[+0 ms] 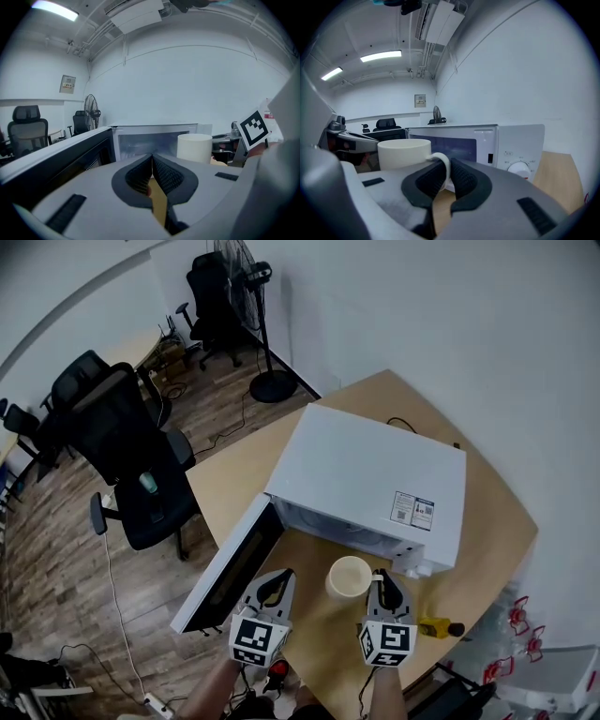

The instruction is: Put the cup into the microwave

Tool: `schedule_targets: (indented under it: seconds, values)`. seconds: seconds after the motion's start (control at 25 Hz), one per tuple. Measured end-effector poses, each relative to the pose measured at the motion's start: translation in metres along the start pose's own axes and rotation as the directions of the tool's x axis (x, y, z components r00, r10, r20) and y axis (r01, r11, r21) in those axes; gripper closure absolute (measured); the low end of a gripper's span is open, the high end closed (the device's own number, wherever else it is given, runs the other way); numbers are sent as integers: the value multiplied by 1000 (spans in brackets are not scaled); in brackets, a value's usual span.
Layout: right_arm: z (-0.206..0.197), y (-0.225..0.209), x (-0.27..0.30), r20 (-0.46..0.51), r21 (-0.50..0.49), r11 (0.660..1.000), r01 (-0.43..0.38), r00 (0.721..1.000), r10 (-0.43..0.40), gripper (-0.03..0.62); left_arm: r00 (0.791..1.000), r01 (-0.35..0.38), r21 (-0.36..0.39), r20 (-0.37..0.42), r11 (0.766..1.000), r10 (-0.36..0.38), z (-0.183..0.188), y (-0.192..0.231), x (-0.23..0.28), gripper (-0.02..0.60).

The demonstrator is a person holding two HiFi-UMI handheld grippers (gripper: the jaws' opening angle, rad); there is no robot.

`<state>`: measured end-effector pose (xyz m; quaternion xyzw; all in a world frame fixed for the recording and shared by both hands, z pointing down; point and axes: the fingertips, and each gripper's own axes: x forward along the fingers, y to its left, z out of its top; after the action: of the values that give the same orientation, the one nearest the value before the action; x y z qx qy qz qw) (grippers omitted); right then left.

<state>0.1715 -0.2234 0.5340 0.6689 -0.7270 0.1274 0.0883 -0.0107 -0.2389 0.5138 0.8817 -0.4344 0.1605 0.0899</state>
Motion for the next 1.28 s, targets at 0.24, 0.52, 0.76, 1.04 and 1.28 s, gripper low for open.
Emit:
schedule_targets:
  seconds: [0.24,0.52,0.76,1.04,1.28]
  values:
    - [-9,-1,33,-19,13,1000,-5,1000,5,555,1000,-15,-8,14,1000,16,1,12,19,558]
    - [-18,-7,68,-24,27,1000,10,1000,-9,555,1000,-14,-20,7,1000,14,-5,17,38,558]
    - [-16,-13,98,-11,25,999,25,1000,-24,554,1000,-24,-26,2,999,24,-11,24,51,558]
    - [-23,-20,120,-20,23,999,46,999,-46,554,1000,-28,-36,-3,999,28,-16,26,62,558]
    - [-33,-22,133,-33,24,998,58,998,-57,551,999,-35,-41,-16,999,34,-23,27,68,558]
